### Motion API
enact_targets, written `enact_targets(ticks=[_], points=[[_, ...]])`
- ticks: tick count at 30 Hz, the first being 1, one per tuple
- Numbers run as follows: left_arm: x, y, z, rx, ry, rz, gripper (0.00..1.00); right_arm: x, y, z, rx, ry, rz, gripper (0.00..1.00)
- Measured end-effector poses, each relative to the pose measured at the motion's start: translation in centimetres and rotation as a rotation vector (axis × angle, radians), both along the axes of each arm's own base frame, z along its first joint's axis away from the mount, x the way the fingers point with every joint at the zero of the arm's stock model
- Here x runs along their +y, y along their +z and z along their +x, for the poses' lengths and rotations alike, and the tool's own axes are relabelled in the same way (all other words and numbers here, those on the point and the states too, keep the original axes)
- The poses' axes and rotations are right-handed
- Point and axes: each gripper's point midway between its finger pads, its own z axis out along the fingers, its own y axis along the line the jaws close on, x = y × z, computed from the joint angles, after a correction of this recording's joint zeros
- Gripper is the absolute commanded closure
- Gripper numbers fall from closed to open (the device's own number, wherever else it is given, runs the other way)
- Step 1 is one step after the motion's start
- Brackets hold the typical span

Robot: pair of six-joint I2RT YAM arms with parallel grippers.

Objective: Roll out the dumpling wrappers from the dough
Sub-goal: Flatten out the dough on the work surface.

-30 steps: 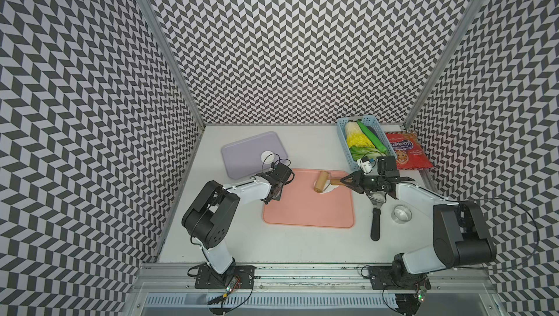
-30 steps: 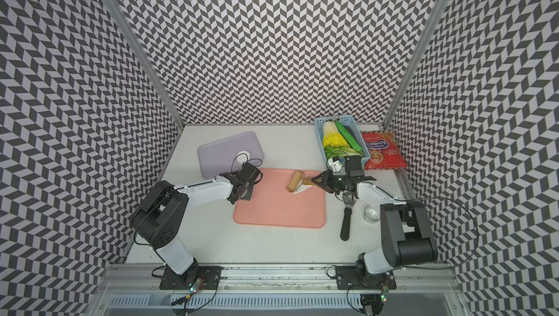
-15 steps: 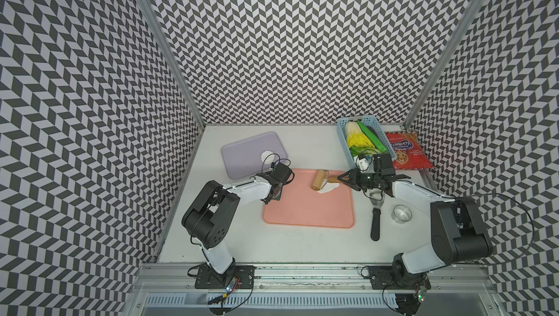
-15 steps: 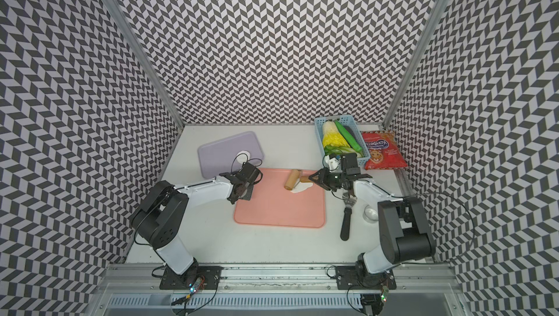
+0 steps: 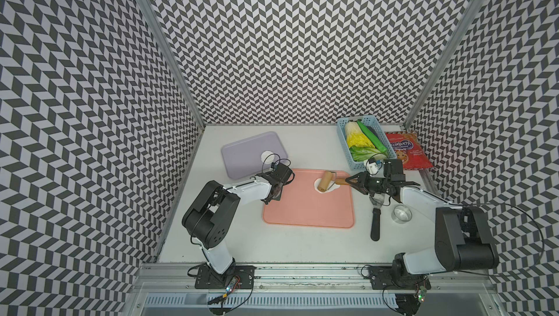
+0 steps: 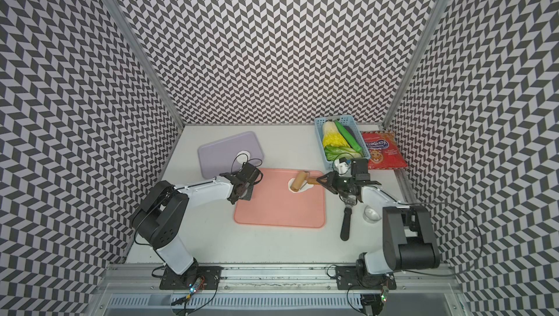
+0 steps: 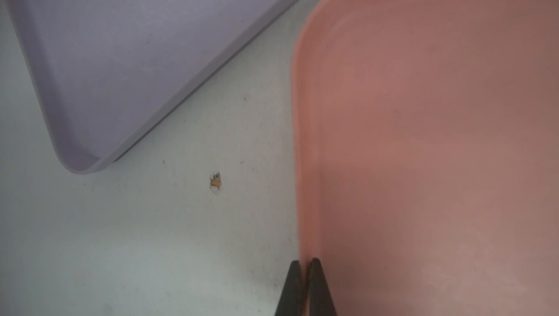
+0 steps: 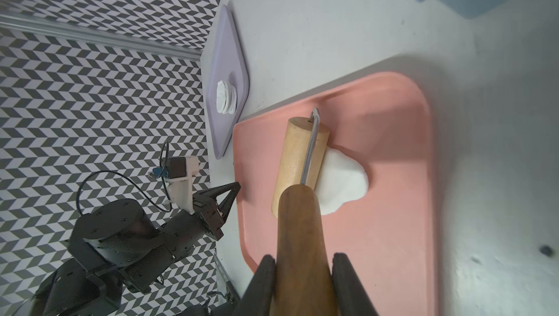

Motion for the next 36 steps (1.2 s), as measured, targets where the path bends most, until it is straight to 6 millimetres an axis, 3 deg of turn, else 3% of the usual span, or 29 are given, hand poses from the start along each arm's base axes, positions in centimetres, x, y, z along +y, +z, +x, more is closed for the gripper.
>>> enact_targets(ticks=[7,23,27,32,36], points=[[0.0,0.0,0.0,0.0,0.0,0.001,1.0,-0.5,0.2,-0.4,0.018,-0.006,-0.048,1.0],[0.1,0.0,0.0,-0.002,0.003,0.006,1.0,4.8,-1.3,1.9,-0.059,0.094,0.009,1.0],[0.1,0.0,0.0,-0.003,0.004,0.006,1.0,3.4,-1.0,1.7,-0.067,0.054,0.001,1.0],[0.2,0.0,0.1,-0.001,0.008,0.003,1.0,-0.9,-0.4,0.2,-0.029,-0.038,-0.01,1.0],[0.2,0.0,0.1,-0.001,0.009,0.003,1.0,-3.1,0.2,-0.3,-0.007,-0.095,-0.043,1.0]])
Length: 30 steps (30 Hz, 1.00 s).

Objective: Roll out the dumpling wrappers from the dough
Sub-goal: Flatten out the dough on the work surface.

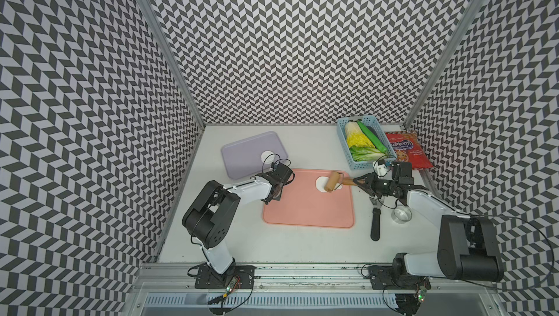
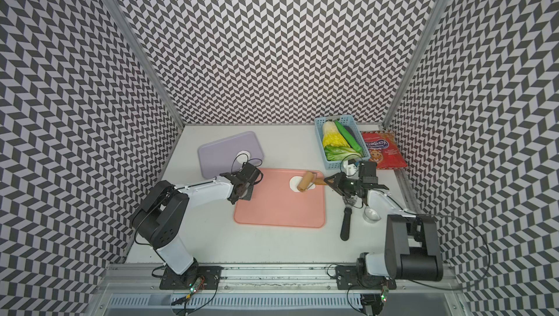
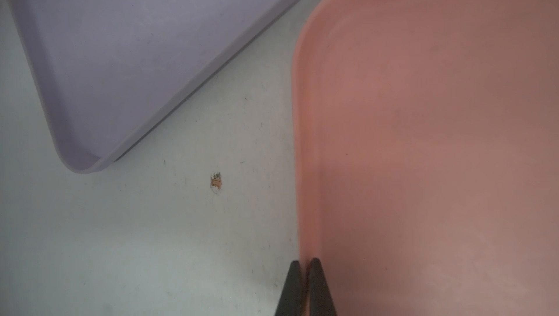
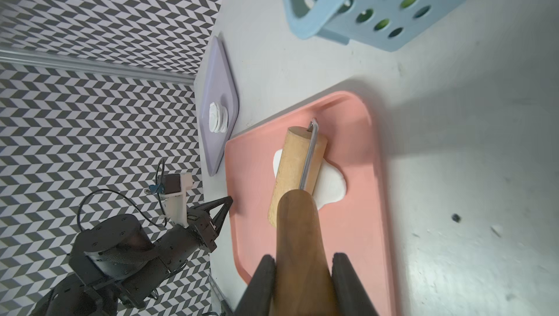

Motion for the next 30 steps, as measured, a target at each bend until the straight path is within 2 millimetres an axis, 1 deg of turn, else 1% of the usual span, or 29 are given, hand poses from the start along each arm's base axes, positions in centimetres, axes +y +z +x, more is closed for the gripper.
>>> enact_targets(ticks=[3,5,9,13,19,23,26,30], points=[[0.0,0.0,0.0,0.0,0.0,0.0,1.0,-0.9,0.4,-0.1,0.009,-0.029,-0.044,1.0],[0.0,0.0,0.0,0.001,0.0,-0.001,1.0,-0.7,0.3,-0.2,0.017,-0.023,-0.059,1.0],[0.0,0.0,0.0,0.001,0.0,-0.002,1.0,0.8,-0.1,0.3,0.006,0.01,-0.065,1.0],[0.0,0.0,0.0,0.001,0.0,-0.002,1.0,2.7,-0.6,1.0,-0.028,0.047,-0.051,1.0],[0.0,0.0,0.0,0.001,0.0,-0.002,1.0,4.5,-0.8,1.9,-0.062,0.072,-0.049,1.0],[0.0,0.0,0.0,0.001,0.0,-0.002,1.0,4.4,-0.8,1.7,-0.064,0.063,-0.051,1.0],[0.0,0.0,0.0,0.001,0.0,-0.002,1.0,3.6,-0.7,1.1,-0.067,0.041,-0.057,1.0],[0.0,0.0,0.0,0.001,0.0,-0.001,1.0,1.8,-0.3,0.0,-0.043,-0.004,-0.064,1.0]])
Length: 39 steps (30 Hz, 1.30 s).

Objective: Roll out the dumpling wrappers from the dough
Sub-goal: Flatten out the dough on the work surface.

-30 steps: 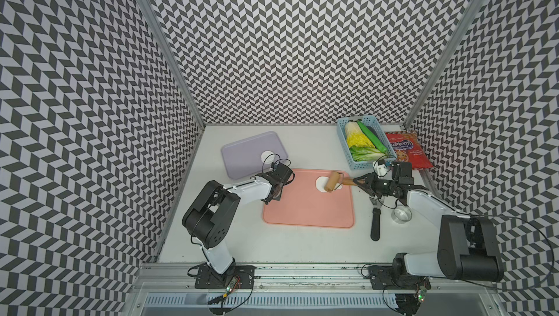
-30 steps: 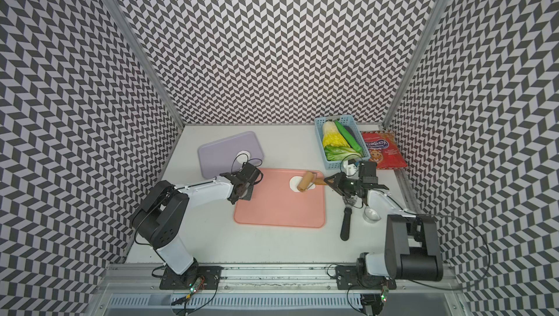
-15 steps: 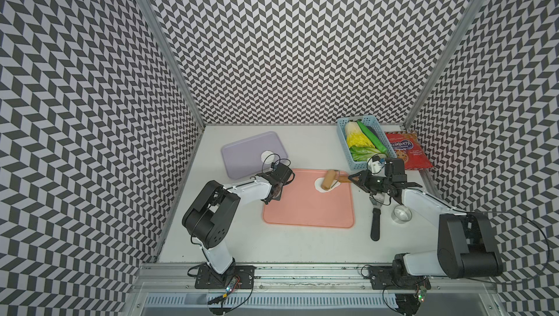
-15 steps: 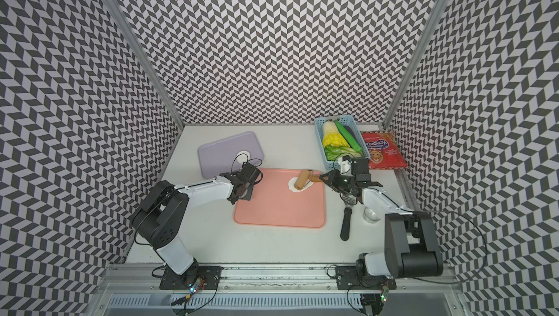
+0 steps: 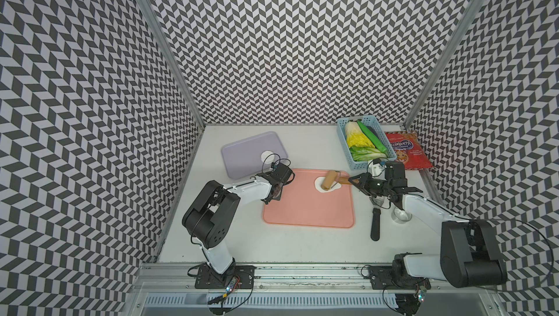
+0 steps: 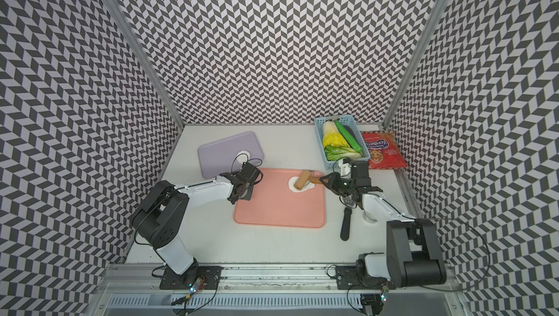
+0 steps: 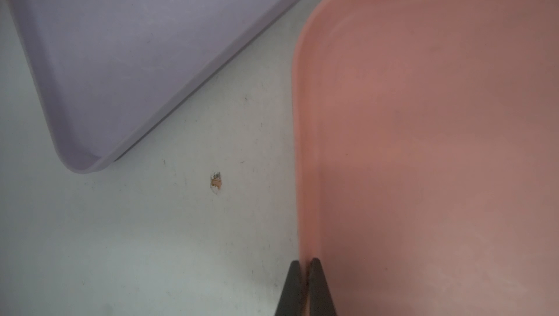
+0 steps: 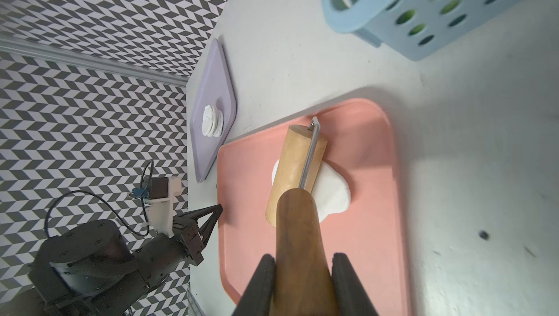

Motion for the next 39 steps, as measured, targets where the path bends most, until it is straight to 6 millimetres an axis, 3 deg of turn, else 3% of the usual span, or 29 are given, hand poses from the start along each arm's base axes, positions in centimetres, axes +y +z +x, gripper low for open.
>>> enact_targets(ticks=[7,26,39], points=[[0.0,0.0,0.0,0.0,0.0,0.0,1.0,-0.6,0.9,0.1,0.035,0.003,-0.038,1.0],[0.0,0.0,0.0,0.0,0.0,0.0,1.0,-0.8,0.8,-0.2,0.069,0.002,-0.083,1.0],[0.0,0.0,0.0,-0.001,0.0,0.001,1.0,-1.7,3.0,-0.4,0.084,-0.018,-0.146,1.0]])
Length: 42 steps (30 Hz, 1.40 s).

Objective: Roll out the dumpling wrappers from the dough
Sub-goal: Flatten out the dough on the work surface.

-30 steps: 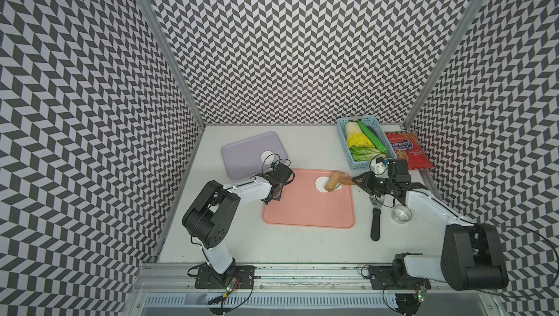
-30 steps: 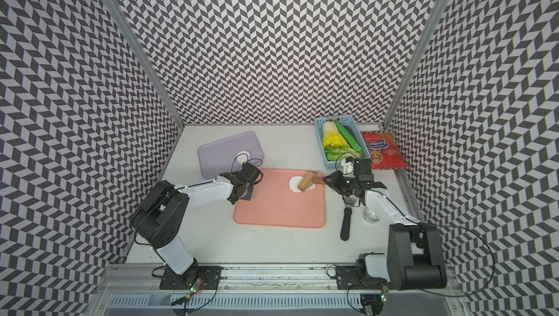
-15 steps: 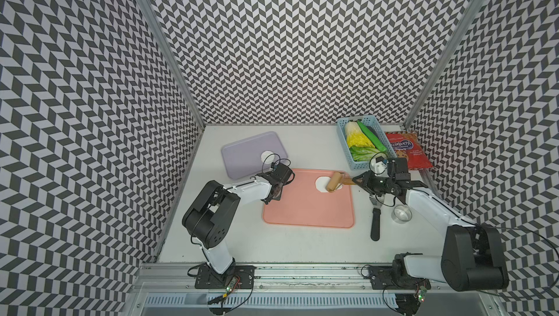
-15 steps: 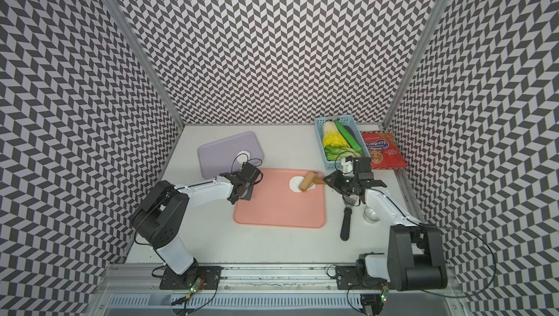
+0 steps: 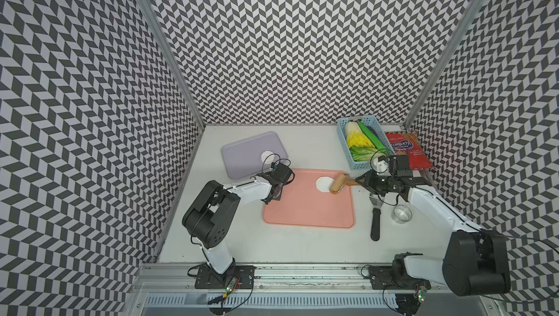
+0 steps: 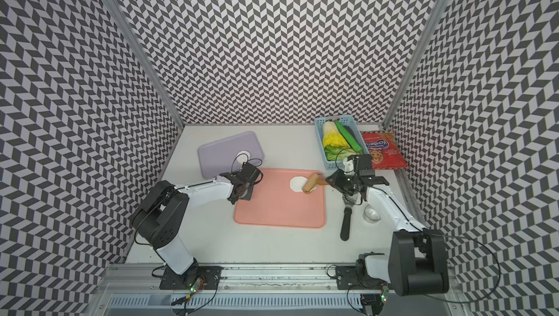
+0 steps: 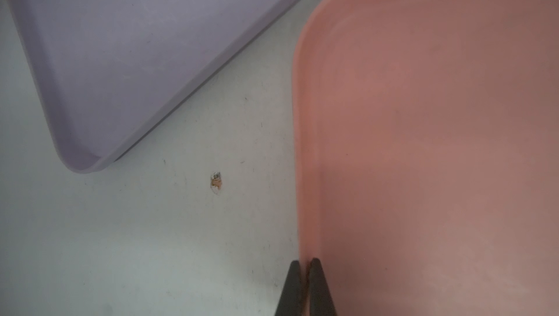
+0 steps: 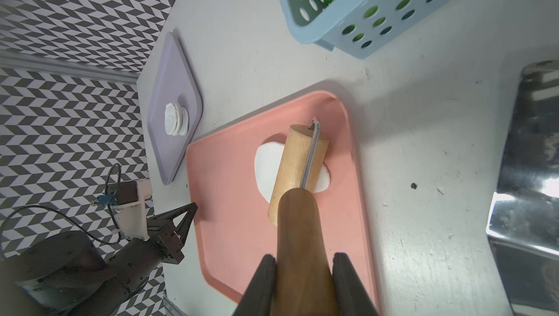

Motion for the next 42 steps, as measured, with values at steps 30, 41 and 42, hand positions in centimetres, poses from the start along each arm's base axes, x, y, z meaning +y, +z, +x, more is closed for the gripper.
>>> enact_targets(ticks=[30,41,42], points=[[3.5,0.0,1.8,-0.004,0.153,-0.036,1.0,11.2,2.5,3.5,-0.103,0.246,0.097,1.0],[3.6,0.0,1.8,-0.005,0.154,-0.036,1.0,12.6,-0.9,5.8,-0.06,0.211,0.081,1.0],[3.6,0.0,1.8,-0.005,0.154,-0.036,1.0,12.5,-1.2,5.7,-0.062,0.206,0.088,1.0]])
